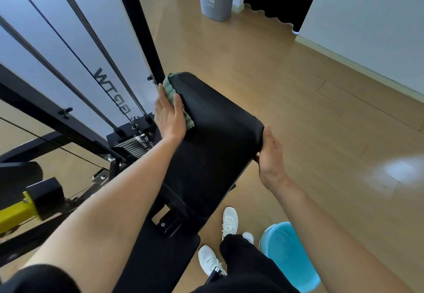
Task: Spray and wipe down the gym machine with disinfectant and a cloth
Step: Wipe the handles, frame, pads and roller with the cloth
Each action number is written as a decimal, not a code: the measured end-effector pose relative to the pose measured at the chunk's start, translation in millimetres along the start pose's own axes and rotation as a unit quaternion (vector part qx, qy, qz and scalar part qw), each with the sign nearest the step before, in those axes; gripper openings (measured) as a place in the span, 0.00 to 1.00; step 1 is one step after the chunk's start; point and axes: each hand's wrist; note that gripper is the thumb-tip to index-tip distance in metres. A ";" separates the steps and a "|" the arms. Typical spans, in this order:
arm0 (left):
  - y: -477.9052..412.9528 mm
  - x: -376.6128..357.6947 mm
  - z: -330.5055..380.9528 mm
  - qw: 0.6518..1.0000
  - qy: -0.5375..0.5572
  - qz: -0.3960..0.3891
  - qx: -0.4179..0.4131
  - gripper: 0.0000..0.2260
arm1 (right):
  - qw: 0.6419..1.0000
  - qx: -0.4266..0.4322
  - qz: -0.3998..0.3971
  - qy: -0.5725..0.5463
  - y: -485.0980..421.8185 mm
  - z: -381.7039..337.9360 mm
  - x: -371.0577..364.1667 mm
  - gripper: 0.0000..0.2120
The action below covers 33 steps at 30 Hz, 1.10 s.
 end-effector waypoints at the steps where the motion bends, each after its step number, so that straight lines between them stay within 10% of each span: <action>1: 8.4 -4.0 -1.5 1.000 -0.002 0.003 0.006 0.36 | 1.000 0.006 0.002 0.000 -1.1 1.4 -0.4 0.23; 8: 100.3 -44.3 -2.0 0.997 -0.047 -0.041 -0.033 0.33 | 1.000 0.008 0.005 -0.012 -5.0 4.1 2.9 0.22; 20: 150.7 -74.5 35.6 0.865 -0.169 -0.037 -0.470 0.24 | 0.995 0.007 -0.084 -0.060 -1.2 0.8 21.0 0.15; 33: 186.3 -54.3 -88.1 0.856 -0.253 -0.102 -0.439 0.18 | 0.992 -0.074 -0.062 -0.075 5.7 1.8 15.3 0.21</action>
Point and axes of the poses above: each hand's wrist, its own y-axis away from the middle knuckle, its own x-axis out of the back of the hand, z = x × y, and after that the axes turned 2 degrees about -z, right-handed
